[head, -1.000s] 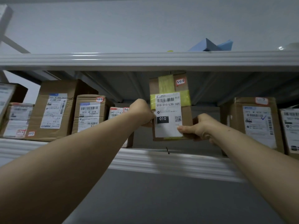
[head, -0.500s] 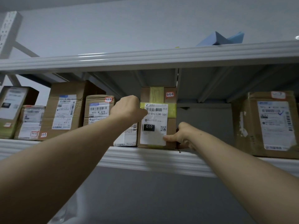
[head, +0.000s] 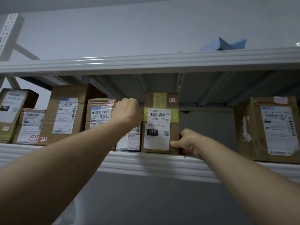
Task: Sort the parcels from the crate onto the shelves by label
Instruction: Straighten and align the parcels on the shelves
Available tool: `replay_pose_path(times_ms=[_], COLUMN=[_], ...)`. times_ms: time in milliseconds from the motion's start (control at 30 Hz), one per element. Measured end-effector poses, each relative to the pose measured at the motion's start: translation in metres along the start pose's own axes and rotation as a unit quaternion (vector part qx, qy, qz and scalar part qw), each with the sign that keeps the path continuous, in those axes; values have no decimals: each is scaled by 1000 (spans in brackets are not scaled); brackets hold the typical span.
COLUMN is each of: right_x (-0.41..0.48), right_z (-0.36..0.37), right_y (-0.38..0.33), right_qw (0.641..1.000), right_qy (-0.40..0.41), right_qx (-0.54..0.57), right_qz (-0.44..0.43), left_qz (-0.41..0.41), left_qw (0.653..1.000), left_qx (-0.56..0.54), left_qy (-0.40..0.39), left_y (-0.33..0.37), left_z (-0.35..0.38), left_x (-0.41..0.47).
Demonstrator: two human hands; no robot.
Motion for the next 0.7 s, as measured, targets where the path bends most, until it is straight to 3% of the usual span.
replay_pose_path(times_ms=[167,333,533,700], right_x=[-17,-71,-129,-136], right_z=[-28,-118,-208,-270], right_y=[-1,4,57,115], right_qw=[999,961,923,925], right_qy=[43,245,353,359], right_qx=[21,37,43,12], right_qz=[-12,-123,-148,-127], left_qz=[54,95,1,-104], left_qw=[996,972,908,814], left_qx=[-51,-207,-401,-496], left_qy=[46,53,-116,-284], left_y=[36,109,211,283], left_z=[-7,5,76,136], left_x=[0,-10,-25,-50])
Point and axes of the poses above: each hand's wrist, its own x-axis towards the middle knuckle, its own z-axis out of the palm, y = z × x, the point moved 10 cm from there along x, towards the middle knuckle, and after that the axes turned 7 degrees about z, right-handed, at the moved point
